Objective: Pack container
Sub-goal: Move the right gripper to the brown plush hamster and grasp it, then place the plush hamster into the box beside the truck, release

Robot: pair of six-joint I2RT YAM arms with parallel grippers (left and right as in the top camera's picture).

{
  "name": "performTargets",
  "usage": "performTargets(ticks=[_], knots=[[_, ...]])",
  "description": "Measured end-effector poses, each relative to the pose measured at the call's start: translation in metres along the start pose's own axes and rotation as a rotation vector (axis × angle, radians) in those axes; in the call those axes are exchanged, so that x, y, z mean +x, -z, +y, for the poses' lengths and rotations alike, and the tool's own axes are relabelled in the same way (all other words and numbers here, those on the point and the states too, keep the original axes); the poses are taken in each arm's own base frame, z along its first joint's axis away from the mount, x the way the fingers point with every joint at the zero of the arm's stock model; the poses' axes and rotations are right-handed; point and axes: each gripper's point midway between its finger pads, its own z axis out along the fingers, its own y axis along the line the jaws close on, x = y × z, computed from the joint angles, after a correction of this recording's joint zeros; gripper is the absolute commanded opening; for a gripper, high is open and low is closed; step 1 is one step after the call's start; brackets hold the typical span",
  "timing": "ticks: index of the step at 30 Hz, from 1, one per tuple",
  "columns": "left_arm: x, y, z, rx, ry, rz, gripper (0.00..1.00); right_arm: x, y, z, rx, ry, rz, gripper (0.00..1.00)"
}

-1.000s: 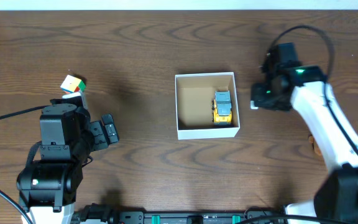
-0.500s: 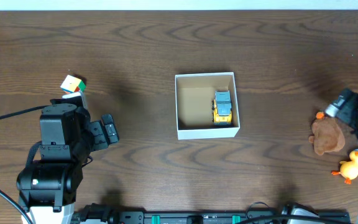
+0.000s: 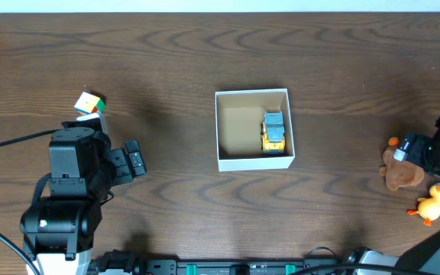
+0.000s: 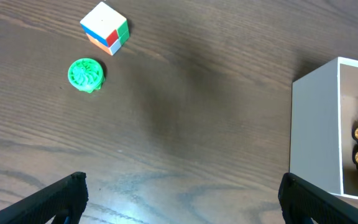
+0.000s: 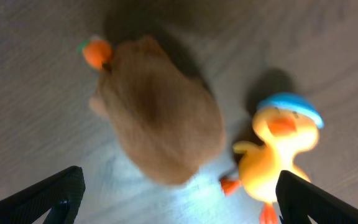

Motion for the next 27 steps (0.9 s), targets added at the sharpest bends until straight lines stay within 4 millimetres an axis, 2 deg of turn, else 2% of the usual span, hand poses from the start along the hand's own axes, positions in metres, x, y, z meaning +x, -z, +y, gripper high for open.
performTargets(ticks=[6, 9, 10, 12, 16, 17, 19, 20, 21, 24, 27], knots=[[0.000, 0.000, 0.000, 0.000, 0.000, 0.000, 0.98, -0.010, -0.029, 0.006, -0.018, 0.020, 0.019, 0.99], [0.000, 0.000, 0.000, 0.000, 0.000, 0.000, 0.98, -0.006, -0.041, 0.009, -0.032, 0.028, 0.056, 0.93], [0.000, 0.000, 0.000, 0.000, 0.000, 0.000, 0.98, -0.005, -0.045, 0.011, -0.041, 0.034, 0.070, 0.89], [-0.001, 0.000, 0.000, 0.001, 0.000, -0.002, 0.98, -0.002, -0.050, 0.013, -0.055, 0.043, 0.089, 0.73], [-0.001, 0.000, 0.000, 0.001, 0.000, -0.003, 0.98, 0.002, -0.055, 0.016, -0.067, 0.047, 0.111, 0.30], [-0.001, 0.000, 0.000, 0.001, 0.000, -0.003, 0.98, 0.002, -0.055, 0.016, -0.069, 0.049, 0.111, 0.23], [-0.001, 0.000, 0.000, 0.001, 0.000, -0.003, 0.98, 0.002, -0.055, 0.017, -0.073, 0.046, 0.112, 0.15], [-0.001, 0.000, 0.000, 0.001, 0.000, -0.003, 0.98, 0.002, -0.055, 0.018, -0.076, 0.043, 0.112, 0.06], [-0.001, 0.000, 0.000, 0.001, 0.000, -0.003, 0.98, 0.002, -0.055, 0.018, -0.079, 0.042, 0.112, 0.01], [-0.001, 0.000, 0.000, 0.001, 0.000, -0.003, 0.98, 0.005, -0.051, 0.019, -0.080, 0.016, 0.125, 0.01], [-0.001, 0.000, 0.000, 0.001, 0.000, -0.003, 0.98, 0.002, -0.035, 0.023, -0.081, 0.006, 0.111, 0.01]])
